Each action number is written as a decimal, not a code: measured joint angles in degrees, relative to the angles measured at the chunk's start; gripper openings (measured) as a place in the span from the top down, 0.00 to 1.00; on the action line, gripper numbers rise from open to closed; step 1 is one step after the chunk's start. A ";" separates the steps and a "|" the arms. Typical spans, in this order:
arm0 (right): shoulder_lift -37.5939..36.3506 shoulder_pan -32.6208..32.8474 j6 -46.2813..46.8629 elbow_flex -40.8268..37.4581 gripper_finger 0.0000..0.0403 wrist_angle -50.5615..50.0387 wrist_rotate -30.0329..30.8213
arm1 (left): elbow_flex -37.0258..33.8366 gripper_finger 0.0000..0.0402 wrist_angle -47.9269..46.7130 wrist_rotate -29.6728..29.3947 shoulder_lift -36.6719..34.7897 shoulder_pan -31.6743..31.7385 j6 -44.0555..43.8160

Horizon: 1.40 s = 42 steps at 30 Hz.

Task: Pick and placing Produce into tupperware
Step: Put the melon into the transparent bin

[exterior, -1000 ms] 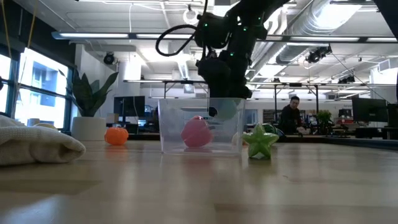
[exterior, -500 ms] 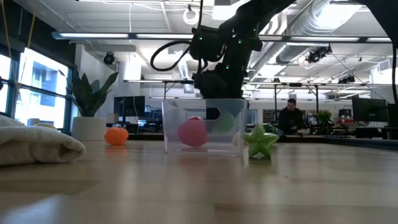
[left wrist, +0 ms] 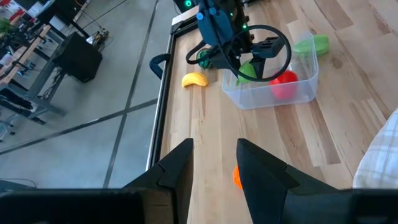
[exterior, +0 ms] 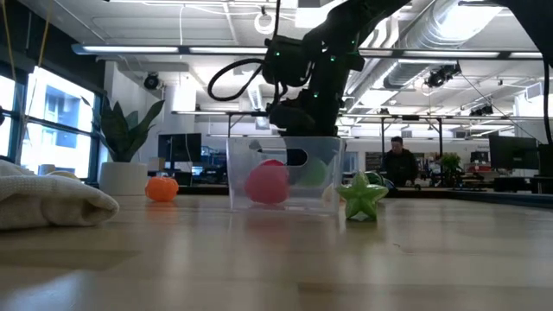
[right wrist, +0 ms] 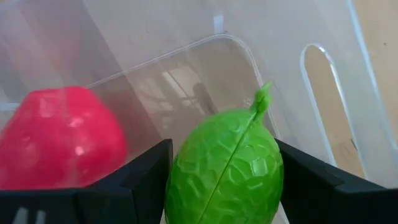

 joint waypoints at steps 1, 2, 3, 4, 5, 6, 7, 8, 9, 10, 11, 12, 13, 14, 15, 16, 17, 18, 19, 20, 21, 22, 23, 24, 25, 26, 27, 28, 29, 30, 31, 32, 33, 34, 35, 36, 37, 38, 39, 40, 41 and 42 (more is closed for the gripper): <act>0.02 0.00 0.05 0.00 0.41 -0.11 0.20 | 0.00 0.72 0.00 0.02 0.00 -0.01 0.02; 0.04 0.00 0.19 0.00 0.41 -0.31 0.32 | 0.00 0.72 -0.01 0.01 0.00 -0.01 0.02; 0.04 0.00 0.26 0.00 0.41 -0.45 0.45 | 0.00 0.72 -0.02 0.00 0.00 -0.01 0.01; 0.06 0.00 0.30 0.00 0.41 -0.56 0.53 | 0.00 0.72 0.00 0.00 0.00 0.00 0.02; 0.09 0.02 0.35 0.00 0.41 -0.71 0.57 | 0.00 0.72 0.00 0.00 0.00 -0.02 0.02; 0.25 0.08 0.38 0.00 0.41 -0.78 0.75 | 0.00 0.72 -0.01 0.01 0.00 -0.01 0.02; 0.35 0.10 0.39 0.00 0.41 -0.91 1.04 | 0.00 0.72 0.00 0.02 0.00 0.00 0.02; 0.53 0.10 0.40 0.00 0.41 -1.06 1.22 | 0.00 0.72 -0.02 0.02 0.00 -0.02 0.00; 0.71 0.11 0.45 0.00 0.41 -1.15 1.37 | 0.00 0.72 -0.01 0.00 0.00 -0.01 0.02; 0.98 0.18 0.61 0.00 0.41 -1.04 1.24 | 0.00 0.72 0.00 0.02 0.00 -0.01 0.00; 1.39 0.28 1.03 -0.02 0.41 -0.44 0.58 | 0.00 0.72 0.00 0.00 0.00 -0.01 0.02; 1.81 0.62 0.92 -0.07 0.41 -0.22 0.42 | 0.00 0.72 0.00 0.01 0.00 -0.02 0.02; 1.83 0.95 0.88 -0.17 0.41 -0.76 0.40 | 0.00 0.72 -0.02 0.00 0.00 -0.01 0.02; 1.63 1.27 0.64 -0.17 0.41 -0.77 0.44 | 0.00 0.72 0.00 0.00 0.00 -0.02 0.01; 1.57 1.63 0.38 -0.14 0.41 -0.11 0.67 | 0.00 0.72 0.00 0.00 0.00 0.00 -0.01; 1.57 1.88 0.19 -0.11 0.41 0.09 0.80 | 0.00 0.72 0.00 0.02 0.02 -0.02 0.02; 1.57 2.06 0.16 -0.11 0.41 -0.27 0.94 | 0.00 0.72 -0.02 0.02 0.00 -0.02 0.02; 1.57 2.20 0.16 -0.13 0.41 -0.45 1.23 | 0.00 0.72 0.00 0.02 0.00 -0.01 0.02; 1.57 2.26 0.15 -0.13 0.41 -0.34 1.31 | 0.00 0.72 -0.01 0.02 0.01 -0.01 0.02; 1.57 2.27 0.14 -0.13 0.41 -0.23 1.32 | 0.00 0.72 0.00 0.01 0.02 -0.02 0.02; 1.57 2.25 0.12 -0.13 0.41 -0.23 1.34 | 0.00 0.72 0.00 0.00 0.00 0.00 0.01; 1.57 2.24 0.10 -0.13 0.41 -0.23 1.37 | 0.00 0.72 0.00 0.00 0.02 0.00 0.02; 1.57 2.23 0.08 -0.13 0.41 -0.23 1.39 | 0.00 0.72 0.00 0.02 0.00 -0.02 0.02; 1.57 2.25 0.04 -0.13 0.41 -0.23 1.51 | 0.00 0.72 0.00 0.00 0.02 -0.02 0.02; 1.57 2.25 0.04 -0.13 0.41 -0.22 1.52 | 0.00 0.72 0.00 0.00 0.00 -0.02 0.02; 1.57 2.27 -0.01 -0.13 0.41 -0.22 1.52 | 0.00 0.72 -0.02 0.02 0.00 0.00 0.02; 1.57 2.27 -0.30 -0.13 0.41 -0.22 1.54 | 0.00 0.72 0.00 0.01 0.01 -0.01 0.01; 1.56 2.32 -0.94 -0.13 0.41 -0.21 1.54 | 0.00 0.72 0.00 0.01 0.02 -0.01 0.01; 1.55 2.38 -1.55 -0.13 0.41 -0.22 1.55 | 0.00 0.72 -0.01 0.00 0.02 -0.01 0.02; 1.55 2.52 -2.48 -0.13 0.41 -0.26 1.60 | 0.00 0.72 -0.02 0.01 0.01 -0.02 0.02; 1.53 2.64 -3.50 -0.13 0.41 -0.34 1.62 | 0.00 0.72 0.00 0.02 0.00 -0.01 0.02; 1.53 2.85 -5.01 -0.13 0.41 -0.43 1.59 | 0.00 0.72 -0.01 0.02 0.00 -0.01 0.02; 1.53 3.13 -6.44 -0.13 0.41 -0.55 1.61 | 0.00 0.72 -0.02 0.02 0.02 -0.01 0.02; 1.53 3.39 -7.93 -0.13 0.41 -0.69 1.62 | 0.00 0.72 0.00 0.02 0.01 0.00 0.02; 1.53 3.67 -9.41 -0.13 0.41 -0.76 1.61 | 0.00 0.72 0.00 0.00 0.02 -0.02 -0.01; 1.53 3.94 -10.80 -0.13 0.41 -0.76 1.61 | 0.00 0.72 -0.02 0.02 0.00 0.00 0.00; 1.52 4.21 -12.20 -0.13 0.41 -0.74 1.58 | 0.00 0.72 -0.01 0.02 0.02 0.00 0.00; 1.51 4.49 -13.73 -0.13 0.41 -0.74 1.58 | 0.00 0.72 0.00 0.02 0.01 -0.01 0.02; 1.49 4.70 -15.21 -0.13 0.41 -0.74 1.58 | 0.00 0.72 0.00 0.00 0.02 -0.02 0.02; 1.48 4.90 -16.40 -0.13 0.41 -0.74 1.58 | 0.00 0.72 0.00 0.02 0.02 -0.02 0.02; 1.44 5.02 -17.28 -0.13 0.41 -0.71 1.69 | 0.00 0.72 0.00 0.01 0.00 -0.01 0.01; 1.43 5.03 -17.90 -0.13 0.41 -0.68 1.97 | 0.00 0.72 0.00 0.00 0.00 -0.02 0.01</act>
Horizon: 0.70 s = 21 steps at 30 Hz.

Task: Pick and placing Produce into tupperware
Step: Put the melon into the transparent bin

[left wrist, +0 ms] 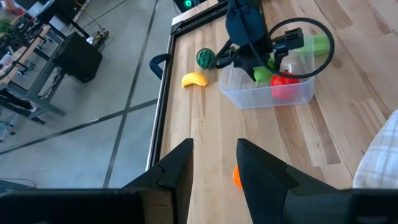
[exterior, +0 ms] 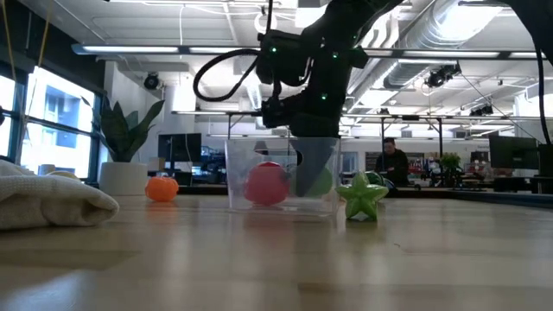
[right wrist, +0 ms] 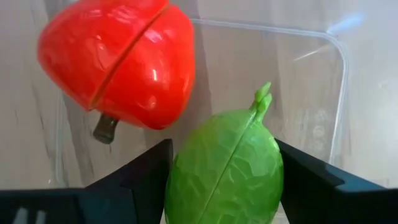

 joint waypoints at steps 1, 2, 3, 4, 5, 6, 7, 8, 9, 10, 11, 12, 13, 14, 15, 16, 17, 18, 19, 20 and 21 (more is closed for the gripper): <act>-0.01 0.00 -0.34 0.00 0.41 0.17 0.38 | 0.00 0.72 0.00 0.01 0.01 0.01 0.00; -0.01 0.00 -0.51 0.00 0.41 0.39 0.91 | 0.00 0.72 0.00 0.02 0.02 0.02 0.01; -0.01 -0.02 -0.49 0.00 0.41 0.49 1.29 | 0.00 0.72 0.00 0.02 0.00 0.00 0.01; -0.01 -0.02 -0.50 0.00 0.41 0.56 1.39 | 0.00 0.72 0.00 0.01 0.01 0.00 0.01; -0.01 -0.02 -0.48 0.00 0.41 0.65 1.44 | 0.00 0.72 -0.01 0.00 0.01 0.01 0.01; -0.01 -0.09 -0.24 0.00 0.41 0.72 1.49 | 0.00 0.72 -0.01 0.02 0.01 0.00 0.01; -0.01 -0.17 -0.10 0.01 0.41 0.78 1.56 | 0.00 0.72 0.00 0.02 0.00 0.00 -0.01; -0.01 -0.19 -0.08 0.02 0.41 0.80 1.70 | 0.00 0.72 0.00 0.01 0.01 0.01 0.01; -0.01 -0.17 -0.08 0.01 0.41 0.80 1.87 | 0.00 0.72 0.00 0.00 0.02 0.02 0.01; -0.01 -0.17 -0.06 0.02 0.41 0.80 1.88 | 0.00 0.72 0.00 0.02 0.01 0.00 0.01; -0.01 -0.17 -0.05 0.02 0.41 0.80 1.86 | 0.00 0.72 -0.02 0.02 0.02 0.00 0.01; -0.01 -0.17 -0.05 0.02 0.41 0.82 1.86 | 0.00 0.72 0.00 0.02 0.02 0.00 -0.01; -0.01 -0.17 -0.02 0.02 0.41 0.80 1.86 | 0.00 0.72 0.00 0.01 0.00 0.01 0.01; -0.01 -0.17 0.03 0.02 0.41 0.82 1.86 | 0.00 0.72 0.00 0.02 0.01 0.01 0.01; -0.01 -0.17 0.05 0.02 0.41 0.84 1.86 | 0.00 0.72 0.00 0.00 0.02 0.01 0.01; -0.01 -0.17 0.08 0.02 0.41 0.86 1.86 | 0.00 0.72 0.00 0.00 0.01 0.00 0.01; -0.01 -0.17 0.08 0.02 0.40 0.90 1.85 | 0.00 0.72 -0.02 0.00 0.01 0.00 -0.01; -0.01 -0.17 0.10 0.02 0.40 0.97 1.86 | 0.00 0.72 0.00 0.02 0.02 0.00 0.01; -0.01 -0.17 0.11 0.02 0.40 1.05 1.86 | 0.00 0.72 0.00 0.02 0.00 0.00 0.01; -0.01 -0.20 0.12 0.02 0.39 1.12 1.86 | 0.00 0.72 0.00 0.02 0.00 0.02 0.01; -0.01 -0.20 0.12 0.02 0.38 1.25 1.86 | 0.00 0.72 0.00 0.01 0.01 0.01 0.01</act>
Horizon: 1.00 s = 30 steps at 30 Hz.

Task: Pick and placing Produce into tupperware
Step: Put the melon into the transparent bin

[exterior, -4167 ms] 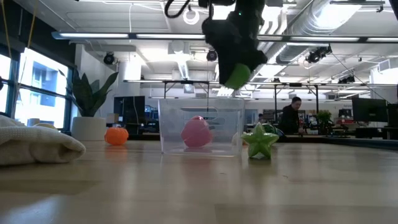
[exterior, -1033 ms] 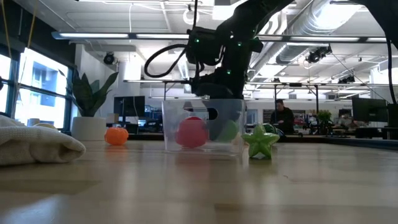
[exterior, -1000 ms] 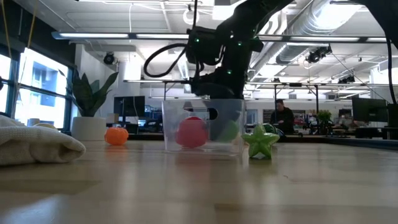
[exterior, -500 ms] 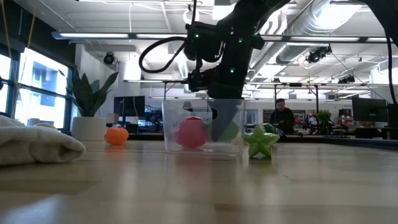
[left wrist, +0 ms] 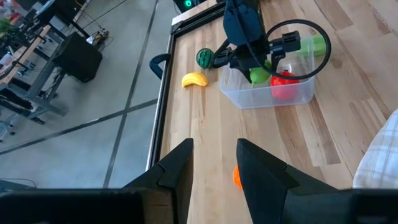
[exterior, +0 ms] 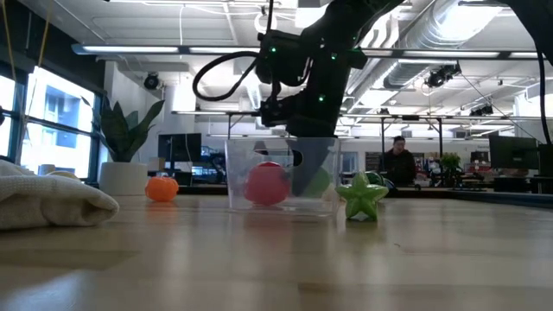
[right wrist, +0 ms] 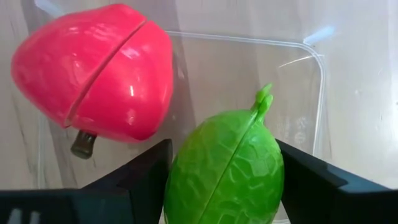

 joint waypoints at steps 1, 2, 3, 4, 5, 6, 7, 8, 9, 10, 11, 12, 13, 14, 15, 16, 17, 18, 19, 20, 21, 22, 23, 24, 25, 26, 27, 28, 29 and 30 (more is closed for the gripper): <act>0.00 0.00 0.01 0.00 0.38 0.10 -0.02 | 0.00 0.72 -0.01 0.01 0.01 0.00 0.00; 0.00 0.00 0.02 0.00 0.37 0.21 -0.06 | 0.00 0.72 0.00 -0.01 0.01 0.00 0.00; 0.00 0.00 0.04 0.00 0.37 0.33 -0.09 | 0.00 0.72 0.00 0.00 0.01 -0.02 -0.01; 0.00 0.00 0.02 0.00 0.37 0.42 -0.09 | 0.00 0.72 -0.02 -0.02 -0.02 -0.01 0.00; 0.00 0.02 0.02 0.00 0.36 0.51 -0.11 | 0.00 0.72 -0.01 -0.01 0.00 -0.01 0.00; 0.00 0.02 0.02 0.00 0.36 0.69 -0.11 | 0.00 0.72 0.00 0.01 -0.02 0.01 0.00; 0.00 0.02 0.02 0.00 0.36 0.86 -0.11 | 0.00 0.72 0.00 0.00 0.00 -0.02 0.00; 0.00 0.00 0.02 0.00 0.36 0.92 -0.11 | 0.00 0.72 0.00 -0.01 -0.02 -0.01 0.00; 0.00 0.00 0.02 0.00 0.36 1.03 -0.11 | 0.00 0.72 0.00 0.00 0.01 -0.02 -0.01; 0.00 0.00 0.02 0.00 0.36 1.16 -0.11 | 0.00 0.72 -0.01 -0.02 -0.01 0.01 0.00; 0.00 0.02 0.02 0.00 0.36 1.24 -0.11 | 0.00 0.72 0.00 0.01 0.01 -0.02 -0.02; 0.00 0.02 0.02 0.00 0.36 1.31 -0.11 | 0.00 0.72 0.00 -0.02 0.00 -0.01 0.00; 0.00 0.02 0.02 0.00 0.36 1.35 -0.11 | 0.00 0.72 0.00 -0.01 0.00 -0.01 0.00; 0.00 0.00 0.02 0.00 0.36 1.39 -0.13 | 0.00 0.72 0.00 0.01 0.00 -0.01 0.00; 0.00 0.00 0.02 0.00 0.36 1.52 -0.32 | 0.00 0.72 0.00 0.01 -0.01 -0.01 0.00; 0.00 0.00 0.02 0.02 0.36 1.62 -0.39 | 0.00 0.72 0.00 -0.01 -0.01 -0.01 -0.02; 0.00 0.02 0.02 0.02 0.36 1.63 -0.39 | 0.00 0.72 -0.01 0.00 -0.01 0.00 -0.01; 0.00 0.02 0.02 0.02 0.36 1.63 -0.43 | 0.00 0.72 -0.01 0.00 0.01 0.01 0.00; 0.00 0.01 0.02 0.02 0.36 1.62 -0.53 | 0.00 0.72 -0.01 -0.01 0.00 0.00 0.00; 0.04 0.00 0.03 0.03 0.36 1.64 -0.59 | 0.00 0.72 -0.01 -0.01 -0.02 0.00 0.00; 0.10 0.00 0.11 0.07 0.36 1.65 -0.72 | 0.00 0.72 0.00 0.00 -0.01 -0.01 0.00; 0.19 0.00 0.27 0.07 0.36 1.64 -0.82 | 0.00 0.72 0.00 -0.02 -0.01 -0.01 0.00; 0.42 0.00 0.34 0.07 0.36 1.69 -0.83 | 0.00 0.72 -0.02 -0.02 -0.01 0.01 0.00; 0.66 0.00 0.44 0.09 0.36 1.94 -0.94 | 0.00 0.72 0.00 -0.02 -0.01 -0.02 0.00; 0.82 0.00 0.82 0.09 0.36 1.86 -1.16 | 0.00 0.72 -0.02 -0.02 -0.01 -0.02 0.00; 0.85 0.00 0.92 0.09 0.36 1.63 -1.27 | 0.00 0.72 -0.02 0.00 0.01 -0.02 0.00; 0.85 0.00 0.92 0.09 0.36 1.83 -1.29 | 0.00 0.72 0.00 -0.01 -0.02 0.01 0.00; 0.86 0.00 0.92 0.09 0.36 2.19 -1.43 | 0.00 0.72 -0.01 0.01 -0.01 -0.01 0.00; 0.90 0.00 0.92 0.09 0.36 2.17 -1.49 | 0.00 0.72 0.00 0.00 0.01 0.01 0.00; 0.98 0.00 0.94 0.09 0.36 2.03 -1.57 | 0.00 0.72 0.00 -0.01 0.01 0.01 0.00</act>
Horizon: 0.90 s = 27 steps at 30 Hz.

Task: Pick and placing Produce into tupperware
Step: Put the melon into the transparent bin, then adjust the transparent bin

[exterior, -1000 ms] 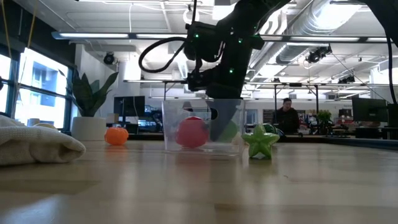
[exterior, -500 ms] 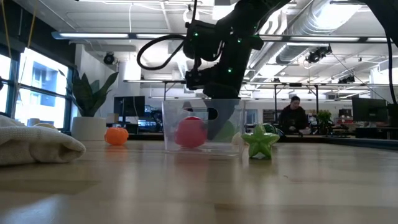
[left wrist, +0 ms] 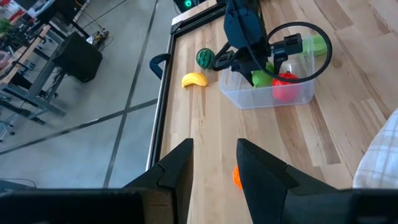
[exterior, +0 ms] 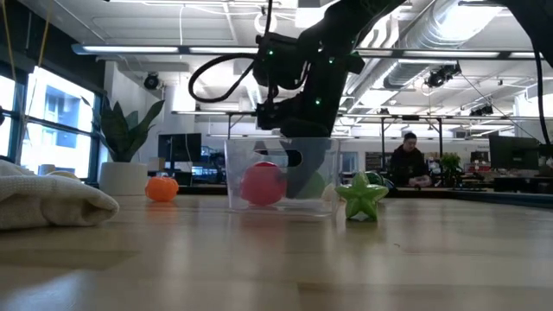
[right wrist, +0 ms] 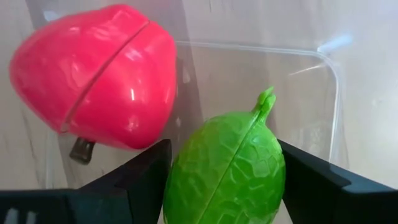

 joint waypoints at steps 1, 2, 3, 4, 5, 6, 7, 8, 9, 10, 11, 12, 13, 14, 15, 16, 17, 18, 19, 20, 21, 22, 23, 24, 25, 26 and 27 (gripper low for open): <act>0.02 0.00 0.00 0.00 0.36 -0.03 -0.10 | 0.00 0.72 0.00 0.00 -0.01 0.00 0.00; 0.02 0.00 0.00 0.00 0.36 0.01 -0.13 | 0.00 0.72 0.00 0.00 0.00 -0.02 0.00; 0.02 0.00 -0.01 0.00 0.36 0.07 -0.17 | 0.00 0.72 0.00 0.00 0.00 -0.02 0.00; 0.02 0.00 -0.02 0.00 0.36 0.07 -0.28 | 0.00 0.72 0.00 0.01 -0.01 -0.02 0.00; 0.02 -0.01 -0.01 0.00 0.36 0.04 -0.34 | 0.00 0.72 -0.02 0.01 0.00 0.00 0.00; 0.02 -0.03 0.00 0.00 0.36 0.05 -0.36 | 0.00 0.72 0.00 0.00 -0.02 -0.02 0.00; 0.02 -0.12 0.00 0.00 0.36 0.06 -0.45 | 0.00 0.72 0.00 0.01 -0.01 -0.02 0.00; 0.02 -0.26 0.10 0.00 0.36 0.04 -0.61 | 0.00 0.72 0.00 0.01 0.00 0.00 0.00; 0.02 -0.38 0.41 0.00 0.35 -0.03 -0.74 | 0.00 0.72 0.00 0.02 0.00 0.00 0.00; 0.02 -0.52 0.59 0.00 0.34 -0.18 -0.87 | 0.00 0.72 0.00 0.00 0.00 -0.02 0.00; 0.02 -0.69 0.69 0.00 0.32 -0.20 -0.96 | 0.00 0.72 0.00 0.00 -0.01 -0.01 -0.01; 0.02 -0.76 0.77 0.00 0.30 -0.18 -0.96 | 0.00 0.72 0.00 0.00 -0.01 0.00 0.00; 0.02 -0.76 0.77 0.00 0.28 -0.20 -0.94 | 0.00 0.72 0.00 0.02 -0.01 -0.01 0.00; 0.02 -0.76 0.58 0.00 0.26 -0.18 -0.95 | 0.00 0.72 0.00 0.00 -0.01 -0.02 0.00; 0.02 -0.77 0.53 0.00 0.25 -0.18 -0.94 | 0.00 0.72 0.00 0.00 0.00 0.00 0.00; 0.02 -0.79 0.48 0.00 0.23 -0.17 -0.94 | 0.00 0.72 0.00 0.00 -0.01 -0.01 0.00; 0.02 -0.79 0.46 0.00 0.21 -0.15 -0.94 | 0.00 0.72 -0.01 0.00 0.00 -0.02 0.00; 0.02 -0.79 0.44 0.00 0.20 -0.07 -0.94 | 0.00 0.72 0.00 0.00 -0.02 -0.02 0.00; 0.02 -0.76 0.42 0.00 0.18 0.06 -0.94 | 0.00 0.72 0.00 0.02 0.00 -0.01 0.00; 0.02 -0.76 0.39 0.00 0.17 0.13 -0.94 | 0.00 0.72 -0.01 0.00 -0.01 -0.01 0.00; 0.02 -0.76 0.41 0.02 0.16 0.02 -0.94 | 0.00 0.72 0.00 0.02 -0.02 -0.02 0.00; 0.02 -0.76 0.42 0.33 0.15 -0.74 -0.94 | 0.00 0.72 0.00 0.00 0.00 0.00 0.00; 0.02 -0.76 0.42 0.80 0.14 -1.47 -0.88 | 0.00 0.72 0.00 0.02 -0.02 -0.02 -0.02; 0.02 -0.76 0.42 1.36 0.13 -1.91 -0.78 | 0.00 0.72 0.00 0.01 -0.02 -0.02 0.00; 0.01 -0.76 0.41 2.00 0.13 -2.50 -0.69 | 0.00 0.72 0.00 0.01 0.00 -0.01 0.00; 0.00 -0.76 0.43 2.70 0.13 -3.33 -0.67 | 0.00 0.72 -0.01 0.01 -0.02 -0.01 0.00; 0.00 -0.76 0.44 3.42 0.12 -4.48 -0.58 | 0.00 0.72 0.00 0.00 -0.01 -0.01 -0.01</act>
